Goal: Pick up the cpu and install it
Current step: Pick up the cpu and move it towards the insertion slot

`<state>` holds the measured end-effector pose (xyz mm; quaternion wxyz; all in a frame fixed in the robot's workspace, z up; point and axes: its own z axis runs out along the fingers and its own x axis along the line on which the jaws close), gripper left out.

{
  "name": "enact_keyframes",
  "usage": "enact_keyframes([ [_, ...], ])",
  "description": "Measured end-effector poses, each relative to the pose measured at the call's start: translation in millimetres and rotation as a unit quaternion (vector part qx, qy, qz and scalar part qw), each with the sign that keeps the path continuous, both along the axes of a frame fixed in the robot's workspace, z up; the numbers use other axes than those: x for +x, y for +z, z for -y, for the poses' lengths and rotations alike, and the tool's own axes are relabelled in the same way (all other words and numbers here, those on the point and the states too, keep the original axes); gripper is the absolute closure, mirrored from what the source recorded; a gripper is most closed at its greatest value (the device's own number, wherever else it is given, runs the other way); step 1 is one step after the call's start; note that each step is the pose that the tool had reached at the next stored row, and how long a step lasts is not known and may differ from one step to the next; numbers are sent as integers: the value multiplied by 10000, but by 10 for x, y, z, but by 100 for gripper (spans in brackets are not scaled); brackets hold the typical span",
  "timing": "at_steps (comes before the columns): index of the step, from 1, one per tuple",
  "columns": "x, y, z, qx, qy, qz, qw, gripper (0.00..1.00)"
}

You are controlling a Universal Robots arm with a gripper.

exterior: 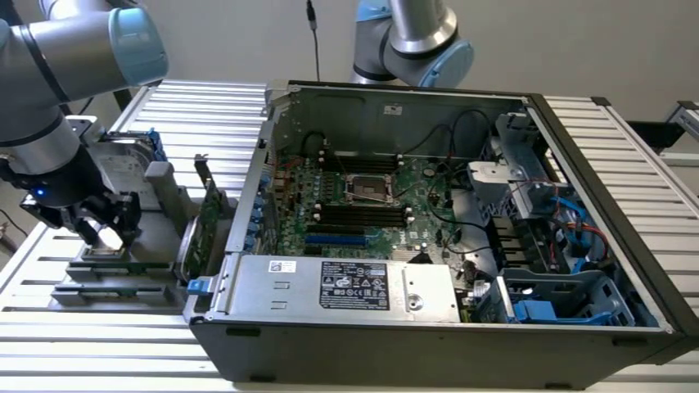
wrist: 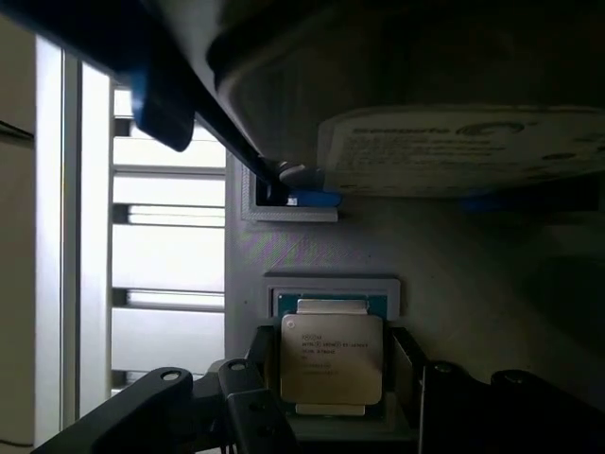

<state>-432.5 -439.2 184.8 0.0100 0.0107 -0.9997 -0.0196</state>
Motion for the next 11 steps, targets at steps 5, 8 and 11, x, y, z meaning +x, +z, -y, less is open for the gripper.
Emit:
enact_keyframes([
  [5, 0, -1, 0, 0, -26, -1, 10000, 45],
  [8, 0, 2, -1, 1, -31, -4, 10000, 45],
  [11, 0, 28, -1, 1, -33, -5, 10000, 45],
])
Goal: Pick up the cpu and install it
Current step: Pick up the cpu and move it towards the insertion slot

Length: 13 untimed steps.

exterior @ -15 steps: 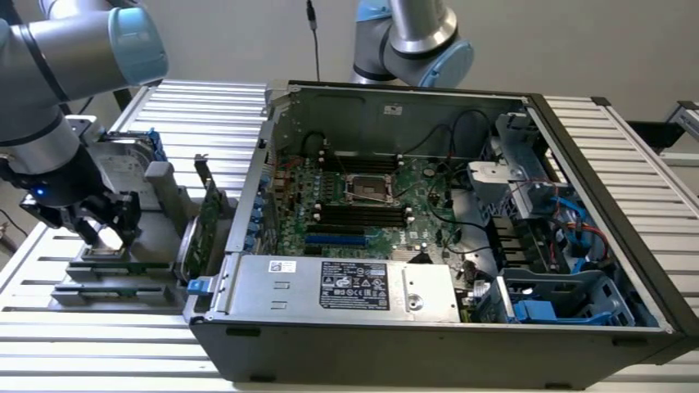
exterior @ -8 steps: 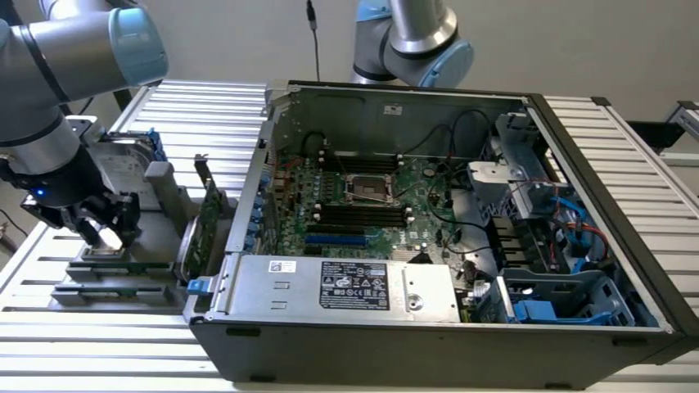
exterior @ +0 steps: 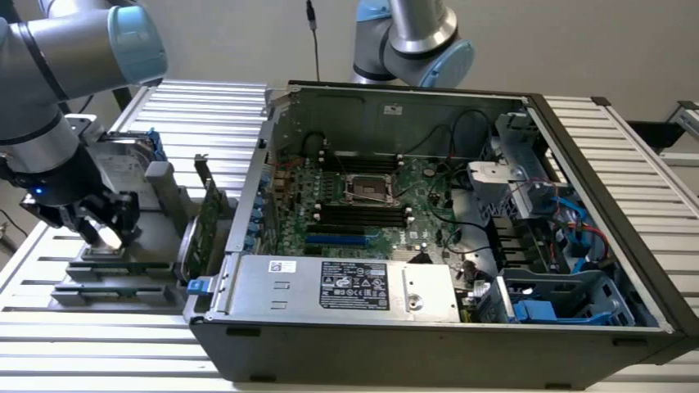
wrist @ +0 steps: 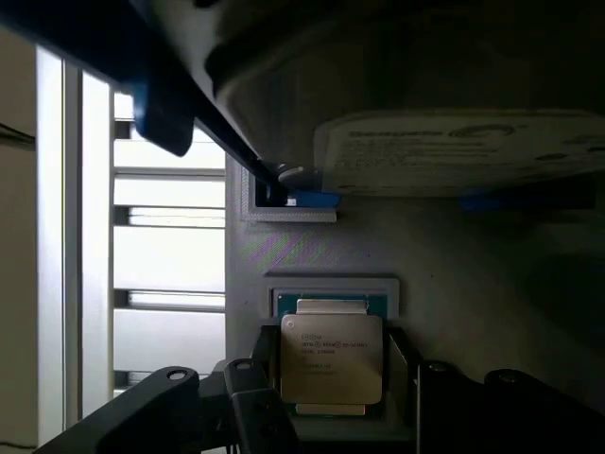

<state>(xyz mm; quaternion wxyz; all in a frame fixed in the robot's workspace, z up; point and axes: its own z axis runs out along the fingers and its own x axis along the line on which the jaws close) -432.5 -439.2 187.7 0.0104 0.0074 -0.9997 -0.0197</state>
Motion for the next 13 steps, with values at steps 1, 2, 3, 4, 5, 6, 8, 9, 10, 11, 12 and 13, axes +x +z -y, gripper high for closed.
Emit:
enact_keyframes([
  [1, 0, 13, 0, 0, 0, 0, 10000, 45],
  [2, 0, 31, 1, 0, 0, -1, 10000, 45],
  [3, 1, 51, 1, 0, 0, -1, 10000, 45],
  [4, 1, 77, 1, 0, 0, -1, 10000, 45],
  [5, 1, 109, 0, -1, 1, 0, 10000, 45],
  [6, 0, 150, -1, -1, 0, -1, 10000, 45],
  [8, 0, 241, -5, 0, 0, 0, 10000, 45],
  [9, 0, 288, -8, 0, 0, 0, 10000, 45],
  [10, 0, 332, -10, -1, 0, -1, 10000, 45],
  [11, 0, 377, -14, -1, 0, -1, 10000, 45],
  [12, 0, 422, -16, -1, 0, -1, 10000, 45],
  [13, 0, 471, -19, -1, 0, -1, 10000, 45],
])
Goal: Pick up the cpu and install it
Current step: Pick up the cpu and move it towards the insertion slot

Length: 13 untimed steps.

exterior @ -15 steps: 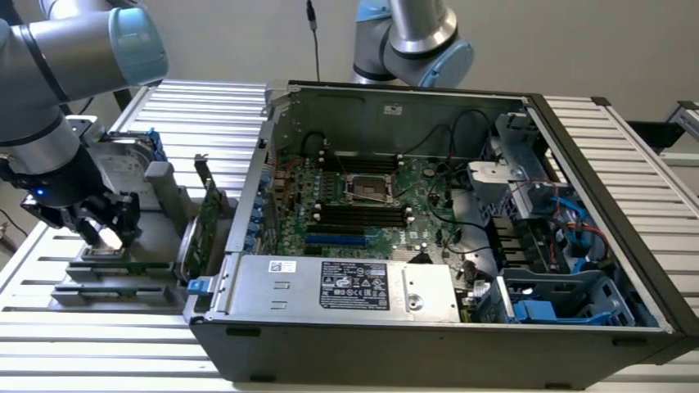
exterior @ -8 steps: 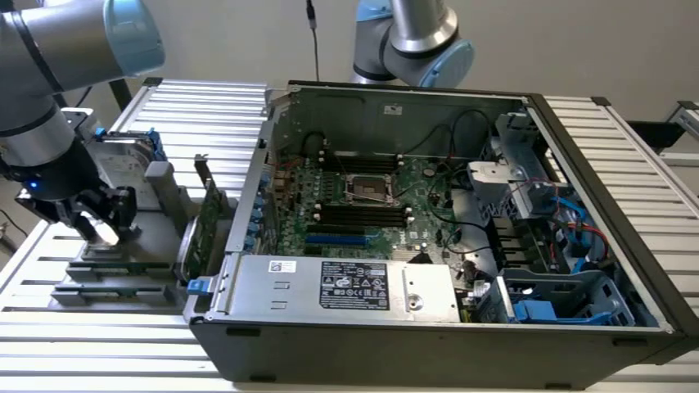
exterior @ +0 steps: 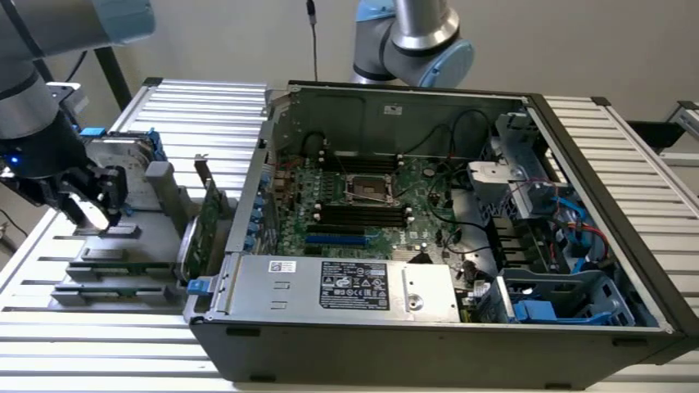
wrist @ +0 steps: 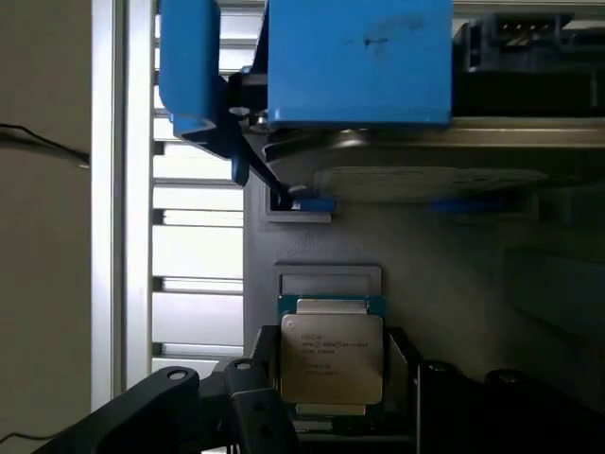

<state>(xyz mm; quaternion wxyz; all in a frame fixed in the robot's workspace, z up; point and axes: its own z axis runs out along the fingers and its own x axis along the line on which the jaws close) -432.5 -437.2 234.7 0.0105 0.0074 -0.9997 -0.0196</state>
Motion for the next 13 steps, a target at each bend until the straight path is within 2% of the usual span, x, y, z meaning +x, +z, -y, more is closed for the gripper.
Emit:
enact_keyframes([
  [9, 21, 408, -19, 0, 0, 0, 10000, 45],
  [13, 83, 588, -25, 0, 0, 1, 10000, 45],
])
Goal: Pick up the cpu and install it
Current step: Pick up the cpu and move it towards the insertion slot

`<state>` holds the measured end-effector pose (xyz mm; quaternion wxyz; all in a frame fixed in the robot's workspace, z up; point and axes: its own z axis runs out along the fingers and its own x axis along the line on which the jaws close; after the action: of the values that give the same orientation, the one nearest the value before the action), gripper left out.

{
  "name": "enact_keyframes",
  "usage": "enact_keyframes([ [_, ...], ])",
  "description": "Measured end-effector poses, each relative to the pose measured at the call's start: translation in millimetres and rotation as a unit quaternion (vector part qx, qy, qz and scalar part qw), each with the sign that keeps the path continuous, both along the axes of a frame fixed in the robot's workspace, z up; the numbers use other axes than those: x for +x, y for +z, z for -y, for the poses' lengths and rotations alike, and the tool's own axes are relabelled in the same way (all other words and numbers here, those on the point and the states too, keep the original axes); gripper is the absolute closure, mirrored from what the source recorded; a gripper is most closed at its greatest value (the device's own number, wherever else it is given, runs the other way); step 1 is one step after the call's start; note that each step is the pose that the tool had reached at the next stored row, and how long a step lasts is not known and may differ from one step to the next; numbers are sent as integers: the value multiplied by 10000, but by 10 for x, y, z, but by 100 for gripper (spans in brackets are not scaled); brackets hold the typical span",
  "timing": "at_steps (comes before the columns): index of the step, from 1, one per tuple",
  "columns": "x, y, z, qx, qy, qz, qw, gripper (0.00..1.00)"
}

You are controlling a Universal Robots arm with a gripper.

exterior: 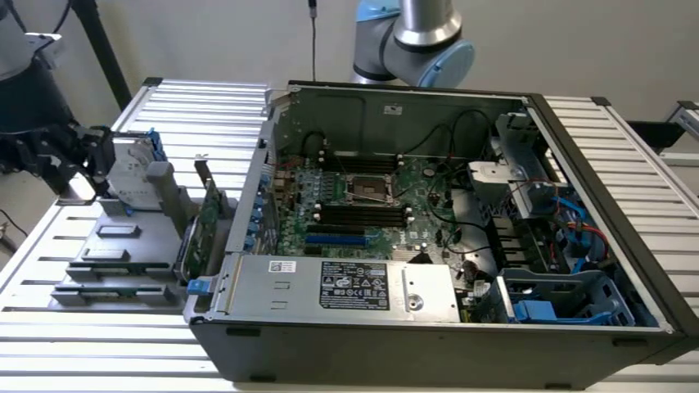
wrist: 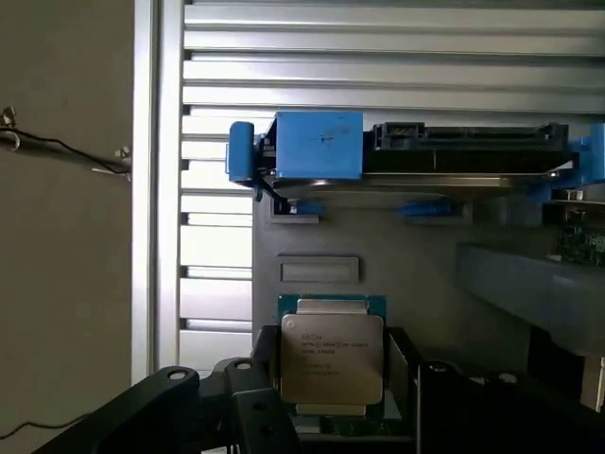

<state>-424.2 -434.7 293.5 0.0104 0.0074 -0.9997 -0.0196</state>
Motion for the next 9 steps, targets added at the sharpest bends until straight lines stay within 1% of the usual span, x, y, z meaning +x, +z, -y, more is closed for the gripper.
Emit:
enact_keyframes([
  [9, 351, 411, -8, -1, 0, -2, 10000, 45],
])
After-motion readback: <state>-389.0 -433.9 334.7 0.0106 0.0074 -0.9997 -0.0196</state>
